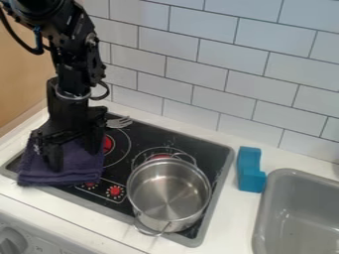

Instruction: Put the purple fabric on the right burner

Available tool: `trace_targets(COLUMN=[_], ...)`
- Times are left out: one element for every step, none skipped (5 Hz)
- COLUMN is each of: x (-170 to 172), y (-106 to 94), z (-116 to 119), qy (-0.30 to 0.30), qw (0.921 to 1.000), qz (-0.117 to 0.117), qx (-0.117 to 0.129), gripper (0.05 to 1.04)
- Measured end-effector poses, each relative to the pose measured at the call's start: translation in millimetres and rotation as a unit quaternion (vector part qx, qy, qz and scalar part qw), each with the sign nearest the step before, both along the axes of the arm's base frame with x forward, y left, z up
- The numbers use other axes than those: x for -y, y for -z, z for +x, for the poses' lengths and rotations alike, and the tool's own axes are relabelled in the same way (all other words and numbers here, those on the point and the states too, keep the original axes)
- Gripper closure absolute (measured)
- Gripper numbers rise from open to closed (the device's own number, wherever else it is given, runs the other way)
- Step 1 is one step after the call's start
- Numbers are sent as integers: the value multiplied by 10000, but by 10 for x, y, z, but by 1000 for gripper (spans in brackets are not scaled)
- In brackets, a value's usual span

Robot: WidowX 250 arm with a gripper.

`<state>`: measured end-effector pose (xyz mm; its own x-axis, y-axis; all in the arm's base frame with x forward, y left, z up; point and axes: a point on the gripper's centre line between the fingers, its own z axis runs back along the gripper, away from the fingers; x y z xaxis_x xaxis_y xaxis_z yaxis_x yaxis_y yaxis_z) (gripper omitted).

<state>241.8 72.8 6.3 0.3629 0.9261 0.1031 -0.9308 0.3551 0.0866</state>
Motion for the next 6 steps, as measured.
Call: trace_targets(x=[55, 213, 437, 577, 687, 813], y=[-4, -2, -3, -1, -6, 0], z=[47, 98, 144, 164, 251, 422], qy=[181, 562, 1027, 1294, 1438, 1630], qw=[9998, 9984, 9947, 9915, 9892, 9857], qz=[13, 6, -27, -82, -185, -280], qx=[23, 46, 71, 104, 208, 315], gripper=[85, 85, 85, 85, 85, 85])
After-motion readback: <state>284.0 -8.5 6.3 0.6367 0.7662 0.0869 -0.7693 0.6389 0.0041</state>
